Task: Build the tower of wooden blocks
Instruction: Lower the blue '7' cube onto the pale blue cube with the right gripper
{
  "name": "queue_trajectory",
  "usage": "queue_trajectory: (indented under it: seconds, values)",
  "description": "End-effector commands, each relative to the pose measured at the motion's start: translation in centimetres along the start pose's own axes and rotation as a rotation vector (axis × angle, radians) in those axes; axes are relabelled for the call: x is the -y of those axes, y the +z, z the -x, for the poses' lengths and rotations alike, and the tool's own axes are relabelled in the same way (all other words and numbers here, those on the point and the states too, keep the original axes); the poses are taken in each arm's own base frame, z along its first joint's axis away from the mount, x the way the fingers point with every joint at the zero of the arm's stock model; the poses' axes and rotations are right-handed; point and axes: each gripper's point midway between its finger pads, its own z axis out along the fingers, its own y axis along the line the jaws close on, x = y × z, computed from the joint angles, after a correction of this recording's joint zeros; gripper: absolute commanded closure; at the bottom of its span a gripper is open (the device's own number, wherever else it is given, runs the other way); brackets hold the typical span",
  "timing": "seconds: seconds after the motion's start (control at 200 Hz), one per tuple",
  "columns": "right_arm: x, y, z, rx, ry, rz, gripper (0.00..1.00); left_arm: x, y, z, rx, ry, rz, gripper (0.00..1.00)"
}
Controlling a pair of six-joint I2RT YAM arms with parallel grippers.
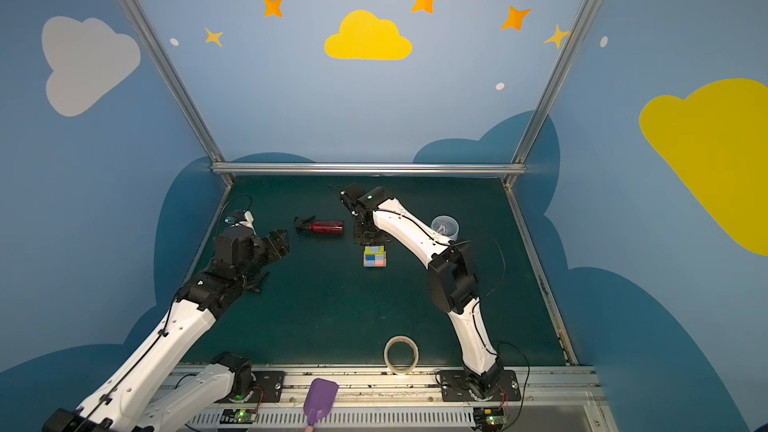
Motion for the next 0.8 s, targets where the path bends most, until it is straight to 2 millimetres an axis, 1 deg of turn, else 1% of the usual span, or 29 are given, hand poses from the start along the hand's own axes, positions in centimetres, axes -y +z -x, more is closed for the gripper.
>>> queue_trajectory:
  seconds: [0.0, 0.656, 0.796]
  values:
    - [-0.04, 0.08, 0.51, 0.006, 0.023, -0.001, 0.76, -0.06, -0.21, 0.21, 0.012, -0.005, -0.005, 0.18]
    - [0.12, 0.28, 0.47, -0.002, 0.025, -0.007, 0.73, -0.24, -0.12, 0.22, 0.01, -0.009, -0.001, 0.18]
    - [0.22, 0.32, 0.52, -0.001, 0.026, -0.01, 0.71, -0.21, -0.09, 0.19, 0.009, -0.01, -0.003, 0.18]
